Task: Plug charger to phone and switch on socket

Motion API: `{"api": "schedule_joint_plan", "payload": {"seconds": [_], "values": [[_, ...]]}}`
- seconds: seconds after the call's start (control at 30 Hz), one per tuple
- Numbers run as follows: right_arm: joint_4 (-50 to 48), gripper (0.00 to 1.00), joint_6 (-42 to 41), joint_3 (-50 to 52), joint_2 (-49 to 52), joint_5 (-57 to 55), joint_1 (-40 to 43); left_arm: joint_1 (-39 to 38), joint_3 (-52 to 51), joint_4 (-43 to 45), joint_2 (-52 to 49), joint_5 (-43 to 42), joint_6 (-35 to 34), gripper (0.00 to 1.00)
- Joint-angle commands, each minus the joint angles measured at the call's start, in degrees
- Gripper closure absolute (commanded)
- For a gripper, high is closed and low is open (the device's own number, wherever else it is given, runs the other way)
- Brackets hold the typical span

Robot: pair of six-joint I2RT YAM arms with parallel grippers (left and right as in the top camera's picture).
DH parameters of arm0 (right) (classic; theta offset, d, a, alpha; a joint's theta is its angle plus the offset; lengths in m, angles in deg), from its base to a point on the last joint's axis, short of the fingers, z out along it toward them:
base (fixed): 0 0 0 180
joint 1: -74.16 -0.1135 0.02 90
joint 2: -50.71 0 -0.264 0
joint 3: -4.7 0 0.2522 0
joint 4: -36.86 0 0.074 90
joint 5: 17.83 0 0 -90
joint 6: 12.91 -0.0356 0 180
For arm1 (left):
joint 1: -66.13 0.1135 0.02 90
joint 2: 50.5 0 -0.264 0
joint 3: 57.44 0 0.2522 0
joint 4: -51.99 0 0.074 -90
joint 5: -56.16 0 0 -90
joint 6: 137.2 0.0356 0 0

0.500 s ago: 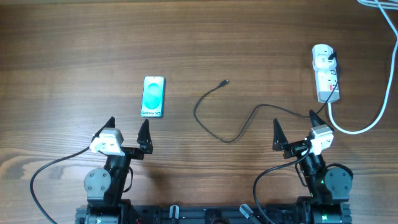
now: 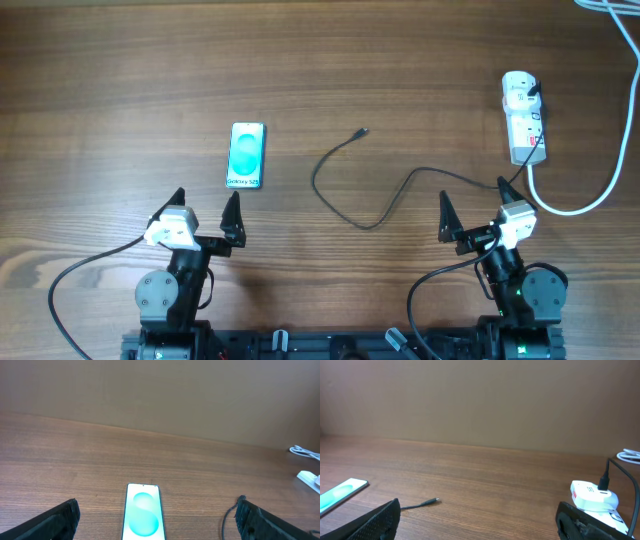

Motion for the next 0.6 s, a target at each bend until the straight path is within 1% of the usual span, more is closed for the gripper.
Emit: {"api": "schedule_joint_plan", "payload": {"seconds": [0.0,0.2,0.57], "values": [[-0.35,0.00,-0.70,0.07,-0.55,-0.59,0.35,0.26,-0.26,-0.28,0.28,0.57,0.28,0.00],[-0.35,0.00,-0.68,0.07,-0.55,-0.59,3.34,0.26,-0.26,-0.28,0.28,0.57,0.28,0.00],[-0.35,0.00,-0.68,0.07,-0.55,-0.59,3.32,0.26,-0.26,-0.28,0.28,0.57,0.28,0.00]]}}
